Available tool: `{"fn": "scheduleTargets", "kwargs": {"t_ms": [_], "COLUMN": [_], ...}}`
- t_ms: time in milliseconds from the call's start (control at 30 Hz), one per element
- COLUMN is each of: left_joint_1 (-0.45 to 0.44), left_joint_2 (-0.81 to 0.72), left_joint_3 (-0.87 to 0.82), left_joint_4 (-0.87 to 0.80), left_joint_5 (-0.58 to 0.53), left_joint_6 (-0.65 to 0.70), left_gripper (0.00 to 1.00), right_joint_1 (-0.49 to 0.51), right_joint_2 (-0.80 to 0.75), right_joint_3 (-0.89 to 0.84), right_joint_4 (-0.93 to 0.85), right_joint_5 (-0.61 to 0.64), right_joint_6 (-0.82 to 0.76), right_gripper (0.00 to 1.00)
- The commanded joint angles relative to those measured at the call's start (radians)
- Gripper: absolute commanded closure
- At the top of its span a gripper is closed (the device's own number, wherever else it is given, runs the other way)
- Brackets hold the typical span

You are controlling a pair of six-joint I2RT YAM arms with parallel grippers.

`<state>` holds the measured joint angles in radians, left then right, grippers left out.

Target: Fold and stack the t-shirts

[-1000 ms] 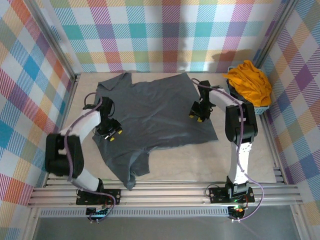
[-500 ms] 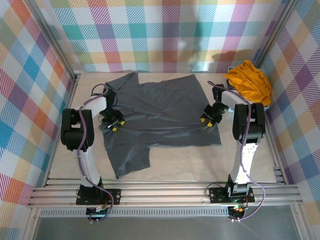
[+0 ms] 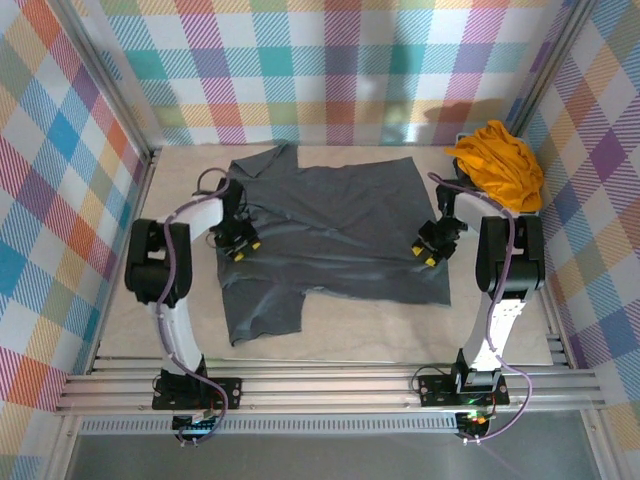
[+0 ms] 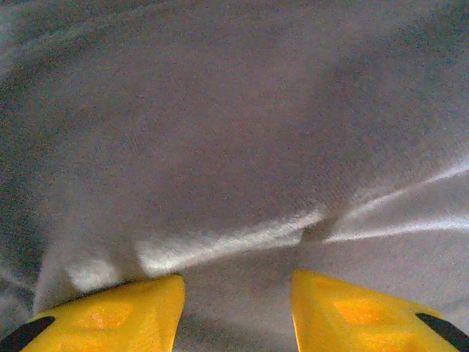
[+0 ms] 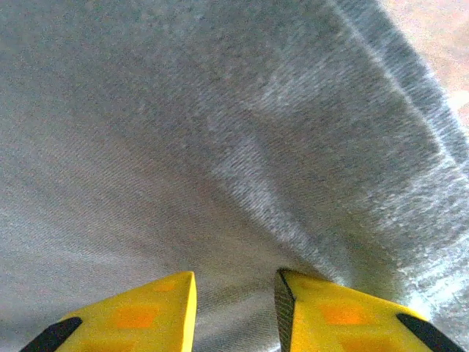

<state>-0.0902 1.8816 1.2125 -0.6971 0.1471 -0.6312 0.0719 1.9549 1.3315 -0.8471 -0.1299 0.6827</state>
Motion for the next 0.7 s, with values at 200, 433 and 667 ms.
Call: {"fn": "scheduleTargets", "kwargs": {"t_ms": [200,433,667], "left_joint_1": [0.135,0.124,0.114], "left_joint_2": [-0.105,-0.078,0.229], "left_joint_3": [-0.097,0.184,0.41], "left_joint_4": [0.063,0.035,0.438], "left_joint_5": [0.046,0.08,0.171], "left_joint_6": [0.03,-0.1,-0.311], "left_gripper": [0.46,0.49,0.64], "right_joint_1": [0.191,0.236,0.289], "right_joint_2": [-0.095,-0.11,-0.034], "right_joint_3": [0.064,0.016,0.073], "right_joint_4": [0.017,0.087,0.115], "right_joint_5": [0.089,0.051,-0.003], "right_joint_6": [-0.036,0.01,0.023], "right_gripper": [0.54,0.55,0.57]}}
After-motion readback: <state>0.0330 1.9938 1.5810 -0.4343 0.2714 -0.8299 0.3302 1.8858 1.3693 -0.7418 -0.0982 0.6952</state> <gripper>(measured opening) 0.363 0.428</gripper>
